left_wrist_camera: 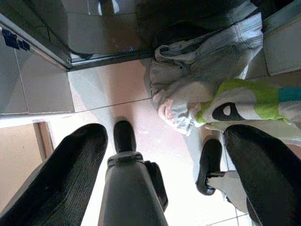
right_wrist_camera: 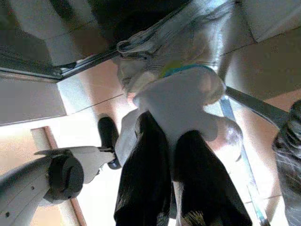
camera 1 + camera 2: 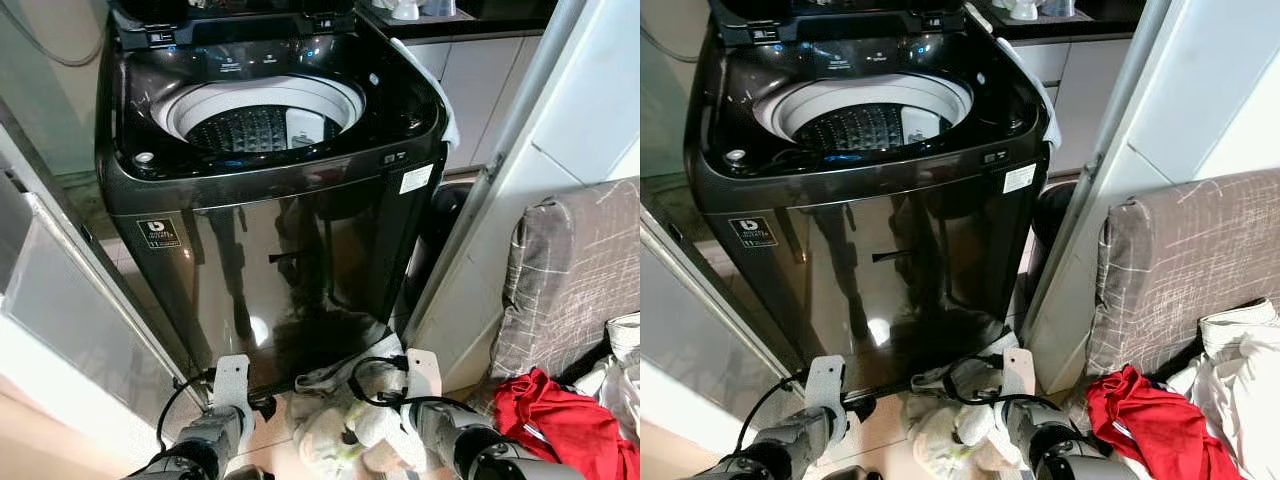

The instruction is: Clothes washing

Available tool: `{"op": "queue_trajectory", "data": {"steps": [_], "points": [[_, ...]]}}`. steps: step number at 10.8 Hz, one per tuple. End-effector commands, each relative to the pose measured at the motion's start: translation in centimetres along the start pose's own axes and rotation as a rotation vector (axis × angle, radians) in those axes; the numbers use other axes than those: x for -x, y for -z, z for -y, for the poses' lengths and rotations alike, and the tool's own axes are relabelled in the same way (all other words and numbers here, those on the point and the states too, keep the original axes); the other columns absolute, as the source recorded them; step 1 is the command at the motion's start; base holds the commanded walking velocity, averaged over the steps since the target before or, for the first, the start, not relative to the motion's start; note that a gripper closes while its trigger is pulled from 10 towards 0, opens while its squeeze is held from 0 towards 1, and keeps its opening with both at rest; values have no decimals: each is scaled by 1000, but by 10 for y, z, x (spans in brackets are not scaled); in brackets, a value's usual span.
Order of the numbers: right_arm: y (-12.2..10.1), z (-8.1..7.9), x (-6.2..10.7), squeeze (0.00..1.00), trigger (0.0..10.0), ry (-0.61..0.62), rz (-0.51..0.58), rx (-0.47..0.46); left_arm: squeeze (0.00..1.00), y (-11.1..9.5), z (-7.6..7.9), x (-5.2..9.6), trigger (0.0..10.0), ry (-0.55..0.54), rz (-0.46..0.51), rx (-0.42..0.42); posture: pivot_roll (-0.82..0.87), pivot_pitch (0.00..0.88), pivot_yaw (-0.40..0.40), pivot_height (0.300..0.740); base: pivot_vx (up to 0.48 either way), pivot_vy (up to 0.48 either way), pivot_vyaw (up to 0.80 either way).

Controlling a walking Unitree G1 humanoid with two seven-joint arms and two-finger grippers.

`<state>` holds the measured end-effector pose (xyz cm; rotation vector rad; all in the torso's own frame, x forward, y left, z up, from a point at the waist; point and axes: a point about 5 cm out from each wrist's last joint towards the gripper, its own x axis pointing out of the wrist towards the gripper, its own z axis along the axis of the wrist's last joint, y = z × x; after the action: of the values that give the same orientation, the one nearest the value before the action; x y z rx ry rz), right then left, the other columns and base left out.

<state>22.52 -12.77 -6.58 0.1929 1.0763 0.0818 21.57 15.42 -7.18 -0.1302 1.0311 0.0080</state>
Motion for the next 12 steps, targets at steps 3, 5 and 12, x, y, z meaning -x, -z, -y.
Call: {"op": "queue_trajectory", "data": {"steps": [3, 5, 12], "points": [[-10, 5, 1, 0, 10000, 22, 30, 8, 0, 2, -1, 0, 10000, -8, -8, -17, -98, 0, -11, 732, 0, 0, 0], [-8, 4, 1, 0, 10000, 20, 25, 12, 0, 1, -2, 0, 10000, -9, -6, -23, -99, 0, -9, 732, 0, 0, 0], [-23, 6, 3, 0, 10000, 21, 62, -44, 0, -13, 1, 0, 10000, -11, 51, 9, -65, 0, -51, 732, 0, 0, 0]]}}
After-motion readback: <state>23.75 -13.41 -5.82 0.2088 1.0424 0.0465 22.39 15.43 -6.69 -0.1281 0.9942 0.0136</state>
